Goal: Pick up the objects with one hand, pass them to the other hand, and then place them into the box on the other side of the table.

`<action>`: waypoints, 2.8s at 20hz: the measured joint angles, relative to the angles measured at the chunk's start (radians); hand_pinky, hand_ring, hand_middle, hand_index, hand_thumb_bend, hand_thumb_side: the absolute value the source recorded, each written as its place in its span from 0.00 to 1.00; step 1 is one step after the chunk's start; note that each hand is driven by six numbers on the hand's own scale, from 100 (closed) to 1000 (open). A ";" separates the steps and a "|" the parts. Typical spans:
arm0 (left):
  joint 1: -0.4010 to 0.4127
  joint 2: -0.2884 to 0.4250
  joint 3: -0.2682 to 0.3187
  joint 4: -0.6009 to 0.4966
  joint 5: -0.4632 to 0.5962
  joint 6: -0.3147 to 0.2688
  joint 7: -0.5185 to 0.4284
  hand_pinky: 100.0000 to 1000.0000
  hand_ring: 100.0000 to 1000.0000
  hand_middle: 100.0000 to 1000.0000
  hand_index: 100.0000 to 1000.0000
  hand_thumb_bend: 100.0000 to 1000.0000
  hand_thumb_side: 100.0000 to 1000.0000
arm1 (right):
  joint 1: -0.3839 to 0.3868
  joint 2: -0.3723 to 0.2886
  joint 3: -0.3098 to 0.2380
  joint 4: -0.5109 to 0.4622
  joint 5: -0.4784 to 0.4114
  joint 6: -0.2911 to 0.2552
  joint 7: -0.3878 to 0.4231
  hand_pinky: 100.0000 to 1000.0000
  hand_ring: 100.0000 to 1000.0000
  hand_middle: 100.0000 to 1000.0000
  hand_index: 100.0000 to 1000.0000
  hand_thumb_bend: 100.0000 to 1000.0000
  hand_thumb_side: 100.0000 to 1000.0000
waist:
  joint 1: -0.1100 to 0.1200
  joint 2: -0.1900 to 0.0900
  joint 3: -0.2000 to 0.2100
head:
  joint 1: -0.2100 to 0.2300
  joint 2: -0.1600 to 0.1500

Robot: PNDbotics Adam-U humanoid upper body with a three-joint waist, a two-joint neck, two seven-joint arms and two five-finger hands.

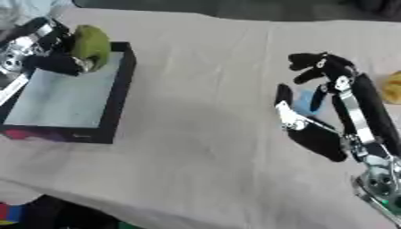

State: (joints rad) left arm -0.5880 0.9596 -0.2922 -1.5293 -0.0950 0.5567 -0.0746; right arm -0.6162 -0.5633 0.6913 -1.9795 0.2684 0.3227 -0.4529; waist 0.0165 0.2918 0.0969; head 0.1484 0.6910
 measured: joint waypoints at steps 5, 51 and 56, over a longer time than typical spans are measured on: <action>0.000 0.000 0.000 0.031 -0.092 0.019 -0.107 0.91 0.82 0.75 0.81 0.52 0.02 | 0.000 0.000 0.000 0.000 -0.001 -0.001 -0.001 0.22 0.59 0.63 0.78 0.00 0.29 | 0.000 0.000 -0.001 | 0.003 0.000; 0.026 -0.352 0.049 -0.409 0.324 -0.260 0.563 0.71 0.74 0.76 0.80 0.00 0.63 | 0.083 -0.336 -0.364 -0.005 -0.244 0.243 0.592 0.73 0.85 0.79 0.84 0.24 0.28 | -0.091 0.019 0.010 | -0.162 -0.009; 0.029 -0.352 0.044 -0.409 0.323 -0.260 0.563 0.71 0.74 0.76 0.80 0.00 0.63 | 0.104 -0.394 -0.399 -0.006 -0.132 0.249 0.670 0.85 0.87 0.81 0.86 0.37 0.15 | -0.092 0.031 0.013 | -0.178 -0.020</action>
State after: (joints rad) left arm -0.5591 0.6077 -0.2478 -1.9381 0.2284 0.2963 0.4884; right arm -0.5120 -0.9576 0.2928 -1.9853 0.1369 0.5714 0.2174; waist -0.0756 0.3230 0.1101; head -0.0300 0.6711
